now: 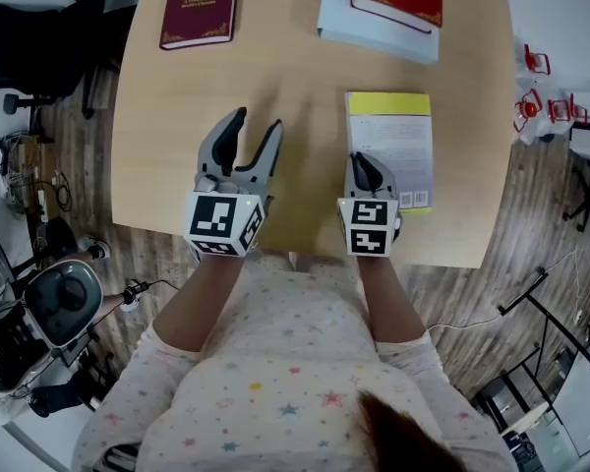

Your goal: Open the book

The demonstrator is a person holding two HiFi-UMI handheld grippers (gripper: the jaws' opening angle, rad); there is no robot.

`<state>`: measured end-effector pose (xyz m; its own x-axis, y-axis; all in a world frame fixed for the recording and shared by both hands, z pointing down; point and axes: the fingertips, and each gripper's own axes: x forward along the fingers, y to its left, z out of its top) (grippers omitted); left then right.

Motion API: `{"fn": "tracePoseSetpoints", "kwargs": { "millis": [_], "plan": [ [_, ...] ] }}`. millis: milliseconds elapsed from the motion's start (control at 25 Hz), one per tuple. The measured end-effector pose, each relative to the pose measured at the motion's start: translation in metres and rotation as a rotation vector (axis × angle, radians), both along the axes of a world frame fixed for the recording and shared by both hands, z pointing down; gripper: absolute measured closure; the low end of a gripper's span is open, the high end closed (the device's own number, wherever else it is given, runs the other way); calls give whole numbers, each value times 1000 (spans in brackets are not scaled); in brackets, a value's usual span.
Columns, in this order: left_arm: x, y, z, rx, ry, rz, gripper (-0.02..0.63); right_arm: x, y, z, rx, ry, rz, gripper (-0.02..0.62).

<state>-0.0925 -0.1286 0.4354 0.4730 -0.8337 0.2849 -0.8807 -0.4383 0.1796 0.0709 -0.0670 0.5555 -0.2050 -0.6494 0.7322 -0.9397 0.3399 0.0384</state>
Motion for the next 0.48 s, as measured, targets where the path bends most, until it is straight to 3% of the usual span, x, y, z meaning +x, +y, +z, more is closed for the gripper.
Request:
{"fn": "tracePoseSetpoints", "kwargs": {
  "millis": [480],
  "plan": [
    [-3, 0, -8, 17, -5, -3, 387, 22, -4, -35, 17, -208, 103, 584]
  ]
}}
